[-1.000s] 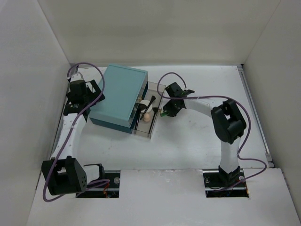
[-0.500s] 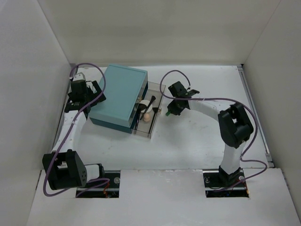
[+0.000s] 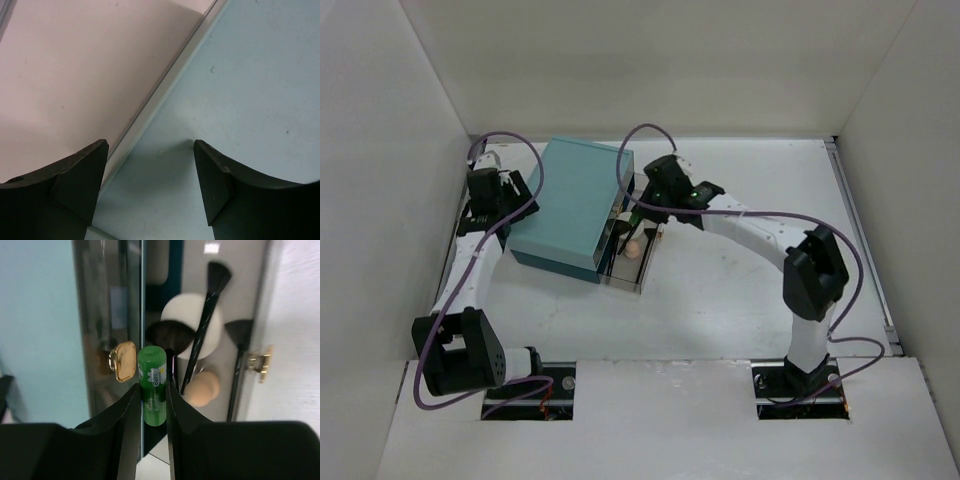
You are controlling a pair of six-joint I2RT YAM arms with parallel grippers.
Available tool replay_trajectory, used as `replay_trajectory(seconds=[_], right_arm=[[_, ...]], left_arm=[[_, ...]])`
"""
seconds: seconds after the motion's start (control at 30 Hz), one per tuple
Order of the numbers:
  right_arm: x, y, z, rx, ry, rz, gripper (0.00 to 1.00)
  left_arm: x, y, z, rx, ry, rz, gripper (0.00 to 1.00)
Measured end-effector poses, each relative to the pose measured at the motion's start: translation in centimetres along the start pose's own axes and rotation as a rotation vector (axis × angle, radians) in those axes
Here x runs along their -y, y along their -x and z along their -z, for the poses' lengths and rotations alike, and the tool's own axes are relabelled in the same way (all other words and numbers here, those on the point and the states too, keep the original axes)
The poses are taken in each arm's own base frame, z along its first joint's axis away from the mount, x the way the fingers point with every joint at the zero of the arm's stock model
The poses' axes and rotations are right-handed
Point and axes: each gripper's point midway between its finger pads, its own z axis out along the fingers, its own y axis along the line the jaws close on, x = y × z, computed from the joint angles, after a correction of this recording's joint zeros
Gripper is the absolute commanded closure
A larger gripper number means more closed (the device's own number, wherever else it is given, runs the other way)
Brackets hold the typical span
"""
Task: Organize the makeup
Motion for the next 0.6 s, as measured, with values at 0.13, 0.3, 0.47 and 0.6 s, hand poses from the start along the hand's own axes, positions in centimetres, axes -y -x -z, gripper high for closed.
replay_trajectory(seconds=[0.13,0.3,0.47,0.6], right_arm=[[0.1,-4.4,-2.8,-0.094,-0.017,0.077,0.71],[1.0,-6.9,-3.5,-0.152,-0.044,0.125,0.46],[0.5,-5.6,-1.7,-0.118,-0.014,0.157,0.35],[2.2,-4.0,1.8,-0.06,-0.016,0.176,0.59]], left_arm=[[-0.1,0.3,-0.2,0.017,-0.008,0.002,0.48],[-0.2,0.6,-0.4,0.036,-0.011,-0.002,0.56],[-0.3,0.8,-0.4,0.045,-0.009,-0.003,0.6],[-0.3,0.8,-0.5,0.048,-0.01,-0.004,0.6]])
